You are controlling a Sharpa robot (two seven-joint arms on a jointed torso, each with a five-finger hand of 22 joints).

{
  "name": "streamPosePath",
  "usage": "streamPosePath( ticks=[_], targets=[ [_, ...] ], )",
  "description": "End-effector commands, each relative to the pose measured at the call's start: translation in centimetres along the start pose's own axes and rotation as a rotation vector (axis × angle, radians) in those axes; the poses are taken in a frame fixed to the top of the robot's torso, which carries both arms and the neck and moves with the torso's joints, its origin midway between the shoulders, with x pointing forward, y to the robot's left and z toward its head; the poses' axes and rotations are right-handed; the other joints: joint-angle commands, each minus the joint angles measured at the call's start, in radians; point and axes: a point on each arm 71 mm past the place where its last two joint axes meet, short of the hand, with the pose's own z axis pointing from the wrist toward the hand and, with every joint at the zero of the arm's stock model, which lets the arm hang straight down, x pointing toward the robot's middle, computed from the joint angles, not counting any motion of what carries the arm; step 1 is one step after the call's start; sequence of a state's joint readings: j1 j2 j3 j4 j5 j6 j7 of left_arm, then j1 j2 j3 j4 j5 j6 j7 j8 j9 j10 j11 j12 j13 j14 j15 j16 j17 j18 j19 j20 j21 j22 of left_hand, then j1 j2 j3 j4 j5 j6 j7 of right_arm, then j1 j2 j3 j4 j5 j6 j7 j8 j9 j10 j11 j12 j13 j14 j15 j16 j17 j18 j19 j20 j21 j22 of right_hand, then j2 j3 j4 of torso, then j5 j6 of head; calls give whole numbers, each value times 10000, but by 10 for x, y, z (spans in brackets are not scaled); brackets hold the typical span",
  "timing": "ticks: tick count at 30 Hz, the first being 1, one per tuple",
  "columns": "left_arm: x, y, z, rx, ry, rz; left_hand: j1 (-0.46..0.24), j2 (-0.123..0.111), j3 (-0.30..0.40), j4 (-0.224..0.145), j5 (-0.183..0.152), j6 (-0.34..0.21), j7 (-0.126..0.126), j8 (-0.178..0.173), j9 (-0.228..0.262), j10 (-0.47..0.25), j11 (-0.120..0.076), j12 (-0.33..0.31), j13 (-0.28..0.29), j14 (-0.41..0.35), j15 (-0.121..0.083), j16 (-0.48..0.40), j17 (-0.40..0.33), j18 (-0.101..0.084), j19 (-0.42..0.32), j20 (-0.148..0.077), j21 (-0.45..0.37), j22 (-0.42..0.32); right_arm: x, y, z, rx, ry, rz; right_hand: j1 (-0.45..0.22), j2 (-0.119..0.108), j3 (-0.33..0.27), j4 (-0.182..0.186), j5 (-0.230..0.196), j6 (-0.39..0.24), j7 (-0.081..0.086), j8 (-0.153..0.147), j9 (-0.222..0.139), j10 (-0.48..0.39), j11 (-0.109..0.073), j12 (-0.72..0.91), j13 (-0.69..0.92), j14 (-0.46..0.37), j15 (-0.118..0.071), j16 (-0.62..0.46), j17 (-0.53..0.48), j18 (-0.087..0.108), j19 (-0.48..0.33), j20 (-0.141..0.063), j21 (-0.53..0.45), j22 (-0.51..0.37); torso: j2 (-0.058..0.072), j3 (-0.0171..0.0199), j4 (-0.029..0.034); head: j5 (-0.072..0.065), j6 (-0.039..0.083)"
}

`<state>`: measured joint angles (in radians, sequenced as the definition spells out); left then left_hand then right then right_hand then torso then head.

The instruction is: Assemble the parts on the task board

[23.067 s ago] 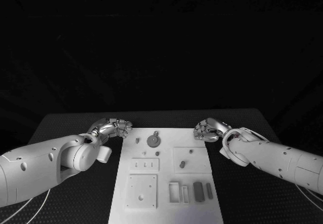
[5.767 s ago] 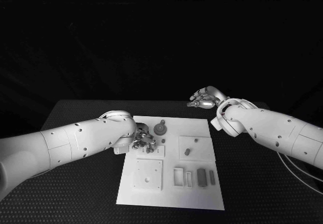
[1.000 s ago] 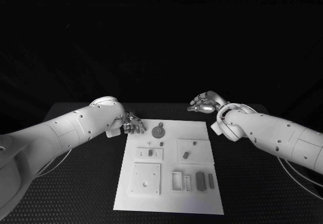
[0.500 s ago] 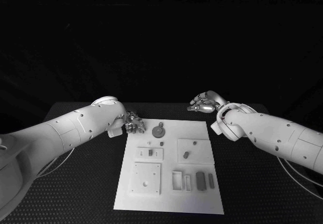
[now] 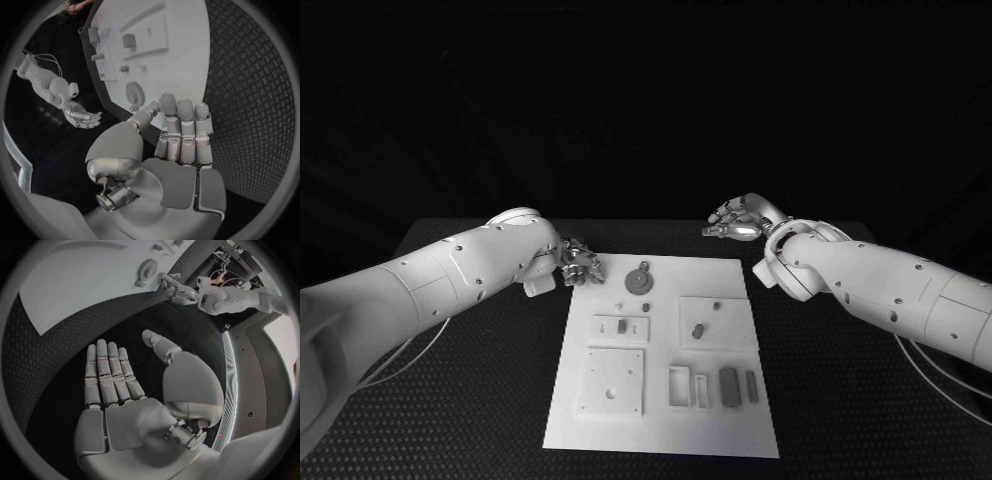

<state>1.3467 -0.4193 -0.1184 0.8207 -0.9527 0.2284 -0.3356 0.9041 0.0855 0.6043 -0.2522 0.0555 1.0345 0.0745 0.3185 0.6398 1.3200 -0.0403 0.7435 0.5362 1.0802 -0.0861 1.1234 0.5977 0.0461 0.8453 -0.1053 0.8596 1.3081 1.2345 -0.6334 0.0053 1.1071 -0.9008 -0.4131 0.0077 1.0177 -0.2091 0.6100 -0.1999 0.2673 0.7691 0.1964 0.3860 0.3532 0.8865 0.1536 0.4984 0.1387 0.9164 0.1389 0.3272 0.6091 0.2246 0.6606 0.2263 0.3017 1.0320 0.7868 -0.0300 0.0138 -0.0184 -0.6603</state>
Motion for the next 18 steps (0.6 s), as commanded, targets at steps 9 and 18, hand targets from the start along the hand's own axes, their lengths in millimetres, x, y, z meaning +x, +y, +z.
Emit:
streamPosePath(
  ticks=[9, 18],
  targets=[
    [8, 7, -24, 479, 20, -1188, -14, 4, 78, -45, 51, 246, -112, 47, -21, 180, -61, 72, 43, 170, -41, 77, 23, -133, 150, -771, 83, 52, -3, -4, -2, 8, 119, 37, 23, -30, -37, 21, 64, -63, 82, 37, -17, -15, 48, -36, -24, -87, 14, -41, -14, 53, -80, 10, -38, 23, -23, 0, 46, 23, -2],
    [19, 8, -51, 958, -316, -807, -225, -358, 123, -1, 917, 702, -272, 201, -39, 519, -219, 194, 153, 478, -169, 248, 86, -97, 439, -877, 194, 133, -5, -5, -3, 25, 117, 31, 44, -41, -37, 11, 96, -81, 82, 34, -31, -46, 60, -53, -59, -124, 24, -55, -25, 49, -107, 15, -63, 37, -98, 19, 176, -48, -65]
  ],
)
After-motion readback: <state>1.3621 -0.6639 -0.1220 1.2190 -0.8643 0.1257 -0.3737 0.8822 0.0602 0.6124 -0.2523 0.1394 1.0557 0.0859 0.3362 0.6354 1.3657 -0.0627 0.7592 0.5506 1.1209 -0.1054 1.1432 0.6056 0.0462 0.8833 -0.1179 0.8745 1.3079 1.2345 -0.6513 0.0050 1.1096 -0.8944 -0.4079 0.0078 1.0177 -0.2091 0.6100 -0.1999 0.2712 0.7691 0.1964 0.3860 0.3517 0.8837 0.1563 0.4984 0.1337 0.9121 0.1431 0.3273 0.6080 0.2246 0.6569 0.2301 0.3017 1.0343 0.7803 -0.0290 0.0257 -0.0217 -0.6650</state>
